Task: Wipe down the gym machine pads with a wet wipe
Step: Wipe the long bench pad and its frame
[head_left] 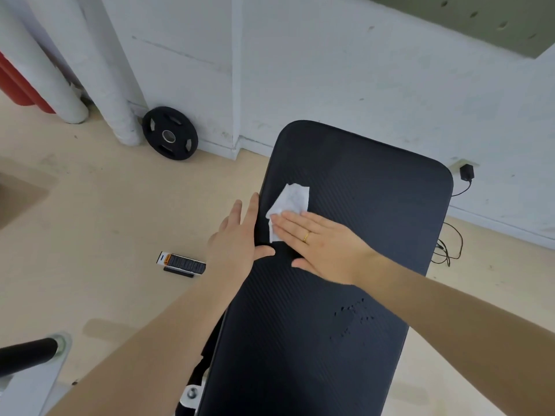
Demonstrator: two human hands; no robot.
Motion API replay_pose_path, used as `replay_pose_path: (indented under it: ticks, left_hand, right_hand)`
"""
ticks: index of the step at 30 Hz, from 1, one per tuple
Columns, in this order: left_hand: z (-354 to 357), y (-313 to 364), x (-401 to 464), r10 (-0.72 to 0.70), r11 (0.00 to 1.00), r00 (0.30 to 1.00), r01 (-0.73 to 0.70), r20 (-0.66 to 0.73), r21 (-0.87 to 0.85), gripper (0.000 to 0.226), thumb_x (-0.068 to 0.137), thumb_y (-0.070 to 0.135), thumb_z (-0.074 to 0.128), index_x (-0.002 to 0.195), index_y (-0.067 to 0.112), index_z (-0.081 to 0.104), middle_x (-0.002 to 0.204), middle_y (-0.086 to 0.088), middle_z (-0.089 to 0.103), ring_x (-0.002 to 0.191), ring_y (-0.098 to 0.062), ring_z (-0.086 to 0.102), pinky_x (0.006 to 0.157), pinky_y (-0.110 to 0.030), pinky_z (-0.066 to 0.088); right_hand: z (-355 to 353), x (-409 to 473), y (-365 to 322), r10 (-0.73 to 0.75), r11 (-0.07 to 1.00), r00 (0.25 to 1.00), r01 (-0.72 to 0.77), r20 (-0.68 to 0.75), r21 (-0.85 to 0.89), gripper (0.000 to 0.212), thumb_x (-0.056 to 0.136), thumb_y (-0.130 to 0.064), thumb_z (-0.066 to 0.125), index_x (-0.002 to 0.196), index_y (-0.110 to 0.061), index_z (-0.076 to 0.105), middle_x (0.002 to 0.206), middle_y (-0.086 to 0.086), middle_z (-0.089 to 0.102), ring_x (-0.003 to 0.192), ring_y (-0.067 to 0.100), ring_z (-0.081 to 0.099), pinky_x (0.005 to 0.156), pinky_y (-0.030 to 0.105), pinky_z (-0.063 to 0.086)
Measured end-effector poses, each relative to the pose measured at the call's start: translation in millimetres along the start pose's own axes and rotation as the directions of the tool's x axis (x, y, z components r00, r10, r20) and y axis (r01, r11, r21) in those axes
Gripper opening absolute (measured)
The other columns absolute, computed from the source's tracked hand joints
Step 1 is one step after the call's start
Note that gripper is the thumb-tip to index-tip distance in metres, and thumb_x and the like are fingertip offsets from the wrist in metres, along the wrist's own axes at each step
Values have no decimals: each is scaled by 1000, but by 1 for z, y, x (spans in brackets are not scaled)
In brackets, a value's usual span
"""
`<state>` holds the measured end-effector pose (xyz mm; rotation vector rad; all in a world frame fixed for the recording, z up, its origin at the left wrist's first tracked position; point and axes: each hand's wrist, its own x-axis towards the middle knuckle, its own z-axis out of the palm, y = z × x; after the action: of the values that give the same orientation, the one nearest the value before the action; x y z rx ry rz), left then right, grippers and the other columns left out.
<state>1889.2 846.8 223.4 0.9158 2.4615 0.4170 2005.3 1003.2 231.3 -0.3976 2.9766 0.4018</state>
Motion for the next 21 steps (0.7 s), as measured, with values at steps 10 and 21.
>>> replay_pose_path:
  ticks: [10, 21]
  left_hand:
    - [-1, 1, 1, -16, 1000, 1000, 16, 8, 8, 99, 80, 48, 62, 146, 34, -10, 157, -3, 5, 140, -25, 22, 99, -43, 39]
    - [-1, 7, -3, -23, 997, 1000, 25, -20, 76, 101, 81, 49, 61, 146, 28, -13, 157, -5, 3, 141, -25, 18, 100, -41, 38]
  right_hand:
    - [-34, 38, 79, 437, 899, 891, -432, -120, 71, 72, 90, -50, 26, 133, 6, 41, 141, 21, 42, 138, 36, 28, 115, 44, 12]
    - [-18, 1, 69, 141, 986, 990, -141, 7, 88, 64, 93, -40, 23, 143, 0, 28, 150, 17, 27, 138, 29, 29, 116, 38, 16]
